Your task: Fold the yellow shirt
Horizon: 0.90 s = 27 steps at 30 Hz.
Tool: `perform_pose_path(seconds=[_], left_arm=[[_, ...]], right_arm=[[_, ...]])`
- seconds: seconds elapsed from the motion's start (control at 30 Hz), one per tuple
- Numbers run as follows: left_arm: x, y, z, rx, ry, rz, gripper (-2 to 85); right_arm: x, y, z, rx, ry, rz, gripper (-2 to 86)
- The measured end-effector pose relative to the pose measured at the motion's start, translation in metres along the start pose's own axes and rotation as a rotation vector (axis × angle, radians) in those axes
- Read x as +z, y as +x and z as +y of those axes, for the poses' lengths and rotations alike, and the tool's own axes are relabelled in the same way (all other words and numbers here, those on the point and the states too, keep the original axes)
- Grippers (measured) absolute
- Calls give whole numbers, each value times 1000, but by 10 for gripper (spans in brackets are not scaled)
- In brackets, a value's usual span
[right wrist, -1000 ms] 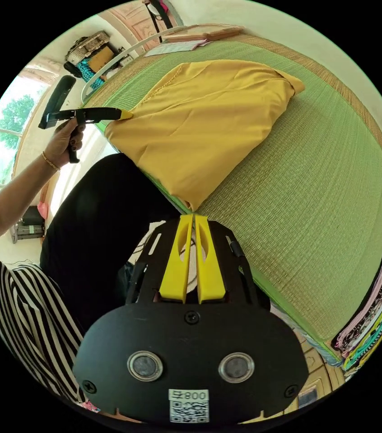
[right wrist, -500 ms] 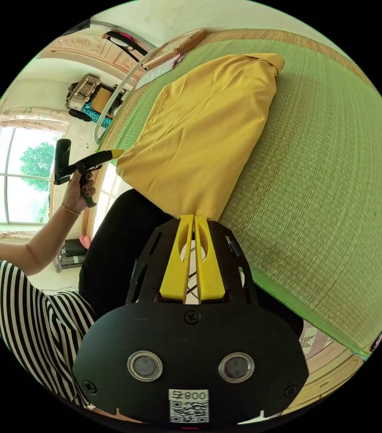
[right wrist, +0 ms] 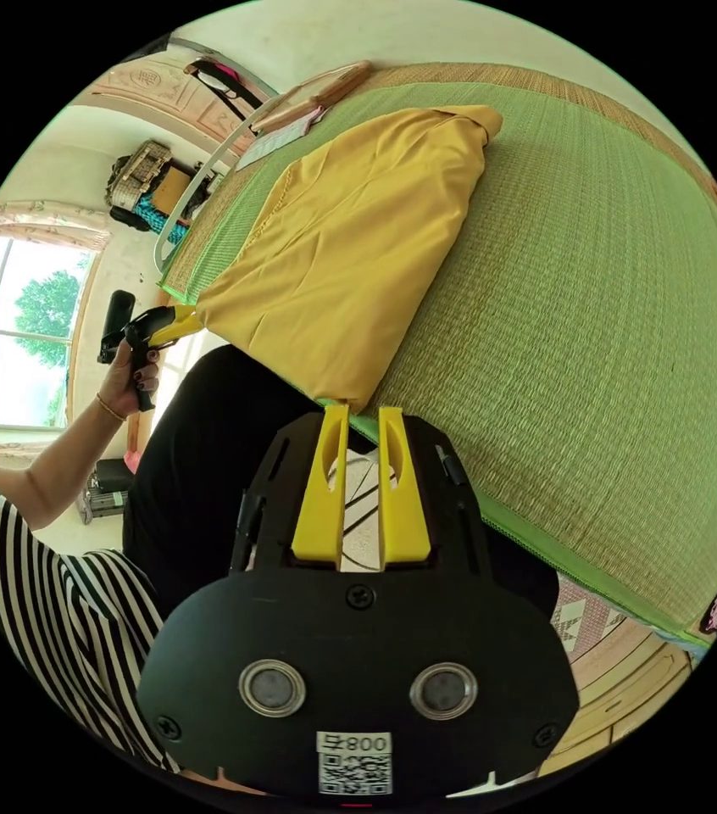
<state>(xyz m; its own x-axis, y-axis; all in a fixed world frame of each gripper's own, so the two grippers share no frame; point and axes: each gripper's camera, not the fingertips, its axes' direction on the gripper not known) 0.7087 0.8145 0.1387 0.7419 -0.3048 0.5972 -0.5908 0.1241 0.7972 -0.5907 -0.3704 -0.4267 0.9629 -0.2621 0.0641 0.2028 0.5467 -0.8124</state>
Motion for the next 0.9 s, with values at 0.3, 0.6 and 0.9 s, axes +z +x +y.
perform_pose_path(seconds=[0.3,0.6,0.9], left_arm=[[27,6,-6,6,-87,-34,78],[58,5,2,-28,-114,60,74],[70,5,12,-46,-122,113,69]], right_arm=[[-6,15,-6,-16,2,15,12],[-5,56,-14,30,-3,20,9],[6,89,-2,107,14,-69,13]])
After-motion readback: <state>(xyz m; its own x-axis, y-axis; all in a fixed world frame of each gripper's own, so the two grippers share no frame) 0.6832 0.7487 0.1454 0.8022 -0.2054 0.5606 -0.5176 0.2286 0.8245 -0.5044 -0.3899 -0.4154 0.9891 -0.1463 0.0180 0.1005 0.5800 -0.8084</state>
